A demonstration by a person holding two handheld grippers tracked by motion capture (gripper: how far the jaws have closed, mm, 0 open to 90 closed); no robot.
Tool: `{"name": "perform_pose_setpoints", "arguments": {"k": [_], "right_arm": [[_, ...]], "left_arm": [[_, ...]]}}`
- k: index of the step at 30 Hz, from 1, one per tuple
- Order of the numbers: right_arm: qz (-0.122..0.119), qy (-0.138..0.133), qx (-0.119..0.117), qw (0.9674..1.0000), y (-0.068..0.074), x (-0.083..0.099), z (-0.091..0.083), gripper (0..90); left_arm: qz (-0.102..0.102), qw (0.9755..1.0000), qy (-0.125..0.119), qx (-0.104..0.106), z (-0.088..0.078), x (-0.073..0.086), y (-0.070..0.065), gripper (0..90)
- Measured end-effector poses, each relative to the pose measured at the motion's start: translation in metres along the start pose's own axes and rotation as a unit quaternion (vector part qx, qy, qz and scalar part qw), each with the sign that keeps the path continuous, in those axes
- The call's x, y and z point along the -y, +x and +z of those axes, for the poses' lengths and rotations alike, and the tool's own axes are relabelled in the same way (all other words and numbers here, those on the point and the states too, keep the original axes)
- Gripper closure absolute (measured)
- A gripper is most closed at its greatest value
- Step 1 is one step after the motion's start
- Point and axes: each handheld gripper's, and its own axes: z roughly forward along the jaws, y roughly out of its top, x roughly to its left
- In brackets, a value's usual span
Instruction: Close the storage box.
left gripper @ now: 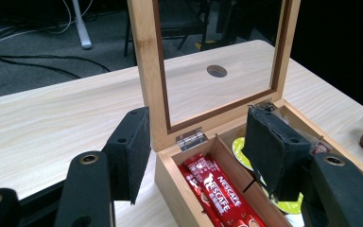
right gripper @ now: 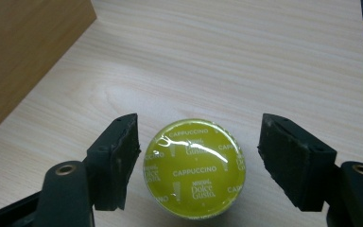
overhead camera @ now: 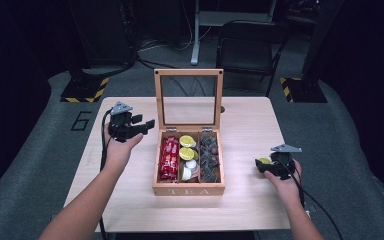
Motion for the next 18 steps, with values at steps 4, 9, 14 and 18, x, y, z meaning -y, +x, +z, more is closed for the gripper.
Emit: {"name": "perform_pose_setpoints", "arguments": {"k": [4,9,14,18], "right_arm": [[-0.011,-0.004,-0.012,0.9999,0.003,-0.009,-0.005,29.2],[-0.016,-0.005,-0.020,0.9997,0.008,-0.018,-0.009,29.4],[-0.031,-0.013,-0.035,0.9988,0.018,-0.035,-0.019,29.4],[-0.043,-0.021,-0.045,0.9979,0.024,-0.044,-0.022,29.4]], "left_arm": [[0.000,1.0000,0.002,0.001,0.000,0.000,0.001,41.7],[0.002,1.0000,0.003,0.002,0.001,0.000,0.000,41.7],[0.000,1.0000,0.000,0.003,0.001,-0.001,0.001,41.7],[0.000,1.0000,0.000,0.002,0.002,-0.001,0.001,41.7]]}}
